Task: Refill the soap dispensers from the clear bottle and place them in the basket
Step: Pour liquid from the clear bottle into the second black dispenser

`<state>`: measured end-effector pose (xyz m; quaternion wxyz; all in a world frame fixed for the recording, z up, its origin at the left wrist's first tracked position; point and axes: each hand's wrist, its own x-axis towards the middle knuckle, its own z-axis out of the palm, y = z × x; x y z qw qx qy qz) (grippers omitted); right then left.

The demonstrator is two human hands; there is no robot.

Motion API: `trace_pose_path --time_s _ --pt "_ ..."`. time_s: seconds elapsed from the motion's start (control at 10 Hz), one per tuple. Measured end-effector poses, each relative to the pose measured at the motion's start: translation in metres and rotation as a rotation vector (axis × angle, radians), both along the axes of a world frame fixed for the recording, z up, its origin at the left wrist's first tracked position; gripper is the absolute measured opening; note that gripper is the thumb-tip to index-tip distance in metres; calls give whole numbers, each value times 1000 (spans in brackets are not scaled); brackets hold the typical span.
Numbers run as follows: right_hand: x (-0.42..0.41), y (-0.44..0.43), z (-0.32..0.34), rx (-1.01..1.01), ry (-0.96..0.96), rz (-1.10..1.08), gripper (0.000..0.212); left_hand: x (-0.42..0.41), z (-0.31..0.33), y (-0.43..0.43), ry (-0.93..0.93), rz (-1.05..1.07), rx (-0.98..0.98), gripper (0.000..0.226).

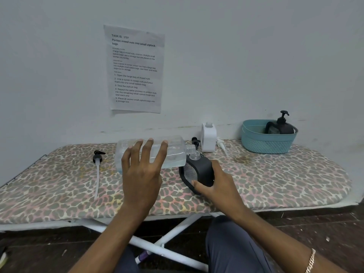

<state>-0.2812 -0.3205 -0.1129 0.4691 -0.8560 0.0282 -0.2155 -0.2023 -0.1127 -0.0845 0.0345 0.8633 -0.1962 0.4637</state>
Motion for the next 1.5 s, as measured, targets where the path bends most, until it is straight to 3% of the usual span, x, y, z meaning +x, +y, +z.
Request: trace_pose_path --time_s 1.5 --pt "1 -1 -2 -23 6 -9 46 0 0 0 -16 3 0 79"
